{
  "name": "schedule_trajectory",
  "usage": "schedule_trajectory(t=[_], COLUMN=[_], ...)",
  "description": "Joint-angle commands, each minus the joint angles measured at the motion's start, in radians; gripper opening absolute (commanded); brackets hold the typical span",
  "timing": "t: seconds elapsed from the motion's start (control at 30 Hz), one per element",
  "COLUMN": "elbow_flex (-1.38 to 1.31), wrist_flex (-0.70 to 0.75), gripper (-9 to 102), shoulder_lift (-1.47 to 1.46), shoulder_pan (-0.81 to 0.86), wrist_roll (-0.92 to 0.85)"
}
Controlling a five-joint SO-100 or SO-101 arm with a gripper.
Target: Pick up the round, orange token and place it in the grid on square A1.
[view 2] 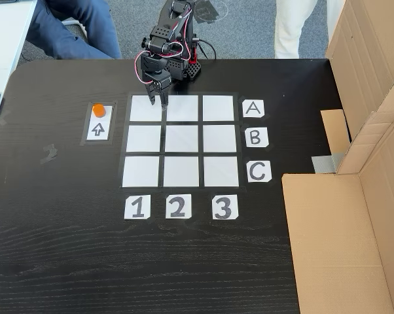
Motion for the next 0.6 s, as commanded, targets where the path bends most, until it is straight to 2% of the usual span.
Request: schedule_trajectory(t=[0.0,0.57], elbow_flex=[-0.035,-0.04], wrist_flex=[0.003,0.003], gripper=[20,20], shoulder_lift=[-0.002,-0.015], shoulder_pan=[0.006,0.006], wrist_roll=[-0.009,-0.009])
